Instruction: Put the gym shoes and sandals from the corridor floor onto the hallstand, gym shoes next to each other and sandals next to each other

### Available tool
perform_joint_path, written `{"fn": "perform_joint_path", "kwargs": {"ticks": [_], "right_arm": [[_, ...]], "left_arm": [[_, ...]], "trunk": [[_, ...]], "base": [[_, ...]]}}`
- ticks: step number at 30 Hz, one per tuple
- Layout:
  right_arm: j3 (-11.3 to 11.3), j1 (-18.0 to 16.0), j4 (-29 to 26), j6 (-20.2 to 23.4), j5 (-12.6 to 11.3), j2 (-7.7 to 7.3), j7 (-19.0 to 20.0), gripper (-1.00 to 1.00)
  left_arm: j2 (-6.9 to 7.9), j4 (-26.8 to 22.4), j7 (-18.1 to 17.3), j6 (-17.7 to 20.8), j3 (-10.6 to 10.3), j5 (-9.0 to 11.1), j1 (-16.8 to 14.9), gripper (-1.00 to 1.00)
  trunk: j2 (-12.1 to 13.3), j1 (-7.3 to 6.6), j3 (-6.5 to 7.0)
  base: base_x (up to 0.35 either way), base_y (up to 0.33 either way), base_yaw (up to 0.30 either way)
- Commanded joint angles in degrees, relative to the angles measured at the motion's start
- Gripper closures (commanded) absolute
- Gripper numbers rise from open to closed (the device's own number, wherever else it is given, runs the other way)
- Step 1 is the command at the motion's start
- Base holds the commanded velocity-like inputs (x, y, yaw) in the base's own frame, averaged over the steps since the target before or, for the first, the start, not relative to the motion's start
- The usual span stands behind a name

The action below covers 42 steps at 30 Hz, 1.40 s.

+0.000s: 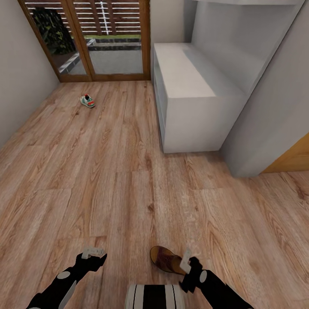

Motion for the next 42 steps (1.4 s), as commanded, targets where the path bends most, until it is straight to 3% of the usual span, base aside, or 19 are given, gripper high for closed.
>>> {"fn": "perform_joint_path", "kwargs": {"ticks": [1,11,33,42], "right_arm": [[0.2,0.0,-0.1,0.3,0.6,-0.07,-0.2,-1.0],[0.3,0.0,-0.1,0.3,0.6,-0.13,-5.4,-1.0],[0.3,0.0,-0.2,0.4,0.6,-0.14,-6.4,-1.0],[0.3,0.0,-0.2,0.4,0.6,-0.14,-6.4,-1.0]], "left_arm": [[-0.03,0.0,-0.3,-0.2,0.3,-0.4,0.0,-1.0],[-0.06,0.0,-0.3,-0.2,0.3,-0.3,0.0,-1.0],[-0.03,0.0,-0.3,-0.1,0.3,-0.3,0.1,-1.0],[-0.02,0.0,-0.3,-0.2,0.3,-0.3,0.1,-1.0]], "trunk": [[0.0,-0.01,-0.04],[0.0,-0.01,-0.04],[0.0,-0.01,-0.25],[-0.1,0.2,-2.61]], "base": [[0.0,0.0,0.0],[0.0,0.0,0.0],[0.0,0.0,0.0],[0.0,0.0,0.0]]}}
